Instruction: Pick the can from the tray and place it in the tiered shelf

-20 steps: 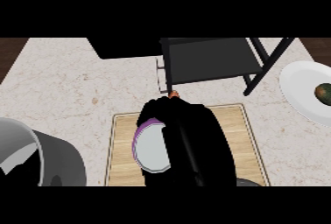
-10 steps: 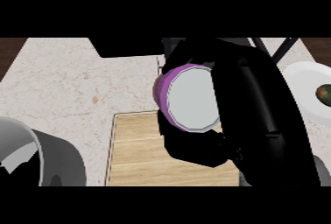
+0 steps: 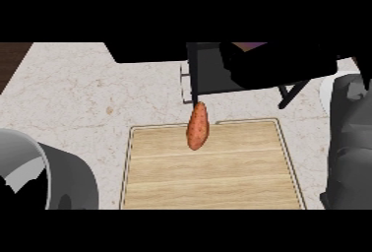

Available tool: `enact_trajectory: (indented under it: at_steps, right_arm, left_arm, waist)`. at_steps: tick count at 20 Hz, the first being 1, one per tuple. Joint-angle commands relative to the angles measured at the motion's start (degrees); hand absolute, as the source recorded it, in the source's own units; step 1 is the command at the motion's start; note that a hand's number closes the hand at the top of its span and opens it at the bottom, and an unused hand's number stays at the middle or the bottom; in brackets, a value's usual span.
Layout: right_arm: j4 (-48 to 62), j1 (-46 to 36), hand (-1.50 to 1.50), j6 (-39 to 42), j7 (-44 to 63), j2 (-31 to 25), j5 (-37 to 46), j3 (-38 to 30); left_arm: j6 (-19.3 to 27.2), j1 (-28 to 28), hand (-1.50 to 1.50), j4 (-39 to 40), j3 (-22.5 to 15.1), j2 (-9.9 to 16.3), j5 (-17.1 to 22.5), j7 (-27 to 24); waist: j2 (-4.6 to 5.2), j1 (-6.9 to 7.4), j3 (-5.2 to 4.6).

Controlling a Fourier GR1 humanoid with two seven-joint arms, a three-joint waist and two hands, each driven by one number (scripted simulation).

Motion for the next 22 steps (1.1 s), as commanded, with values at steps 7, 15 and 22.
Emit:
enact_trajectory:
  at_steps: [7,15,22]
  right_arm:
    - [16.83,-8.66,1.50,6.03,-4.27,-6.68,-4.62,-6.20]
    - [25.52,-8.70,1.50,5.79,-14.75,-10.94,-3.40,-6.27]
    - [35.15,-9.82,1.50,-0.02,-19.42,-10.09,0.98,-5.04]
  left_arm:
    - [0.60,-6.87,0.00,9.86,0.29,-7.06,0.94,-0.31]
    - [1.08,-9.28,0.00,13.47,-1.12,-7.82,1.17,-1.31]
    - [0.70,-10.13,0.00,12.41,-2.63,-6.58,1.68,-1.47]
  waist:
    - [1.11,0.37,-2.04]
    - [1.60,0.37,-2.05]
    - [1.68,1.74,-2.04]
